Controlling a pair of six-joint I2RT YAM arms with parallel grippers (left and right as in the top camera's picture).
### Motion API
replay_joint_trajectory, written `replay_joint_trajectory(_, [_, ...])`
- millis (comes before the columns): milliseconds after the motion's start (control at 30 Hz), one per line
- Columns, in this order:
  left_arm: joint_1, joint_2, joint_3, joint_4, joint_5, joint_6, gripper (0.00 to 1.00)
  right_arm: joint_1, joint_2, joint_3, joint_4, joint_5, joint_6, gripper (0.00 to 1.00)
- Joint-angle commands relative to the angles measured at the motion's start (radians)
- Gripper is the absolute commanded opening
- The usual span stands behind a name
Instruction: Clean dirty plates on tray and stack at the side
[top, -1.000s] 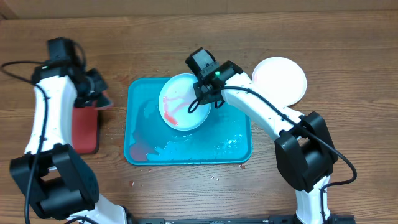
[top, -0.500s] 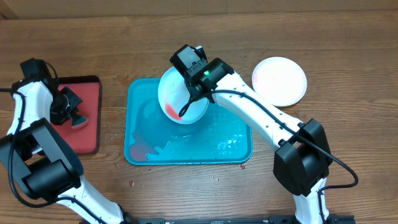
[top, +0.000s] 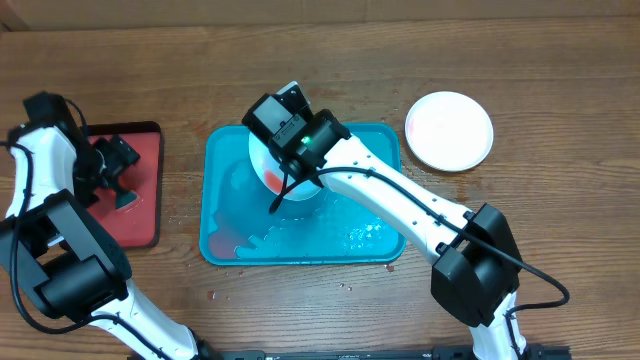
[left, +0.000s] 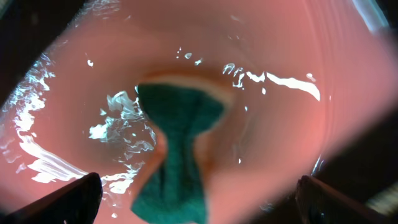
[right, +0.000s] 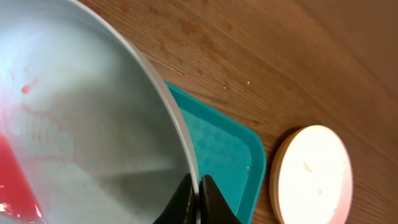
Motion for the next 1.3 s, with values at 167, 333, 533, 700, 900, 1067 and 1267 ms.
replay_joint_trajectory(167, [0.005,0.002,0.263,-0.138,0.145,0.006,1.0,0.052,0.001,0.037,0.005,0.282,-0.075,0.04])
replay_joint_trajectory(333, [0.004,0.002,0.267,-0.138,0.153,0.007,1.0,0.101,0.001,0.037,0.056,0.515,-0.254,0.04])
replay_joint_trajectory(533, [0.004,0.002,0.267,-0.138,0.153,0.007,1.0,0.14,0.001,0.037,0.105,0.572,-0.492,0.04])
replay_joint_trajectory(700, [0.004,0.002,0.267,-0.138,0.153,0.007,1.0,0.167,0.001,0.037,0.138,0.671,-0.551,0.04])
replay_joint_trajectory(900, [0.004,0.002,0.267,-0.138,0.152,0.007,1.0,0.177,0.001,0.037,0.146,0.682,-0.549,0.04])
replay_joint_trajectory(1067, [0.004,0.002,0.267,-0.138,0.152,0.007,1.0,0.158,0.001,0.036,0.07,0.289,-0.492,0.04])
replay_joint_trajectory(1267, [0.004,0.002,0.267,-0.145,0.152,0.007,1.0,0.095,-0.04,0.078,0.058,0.293,-0.298,0.04])
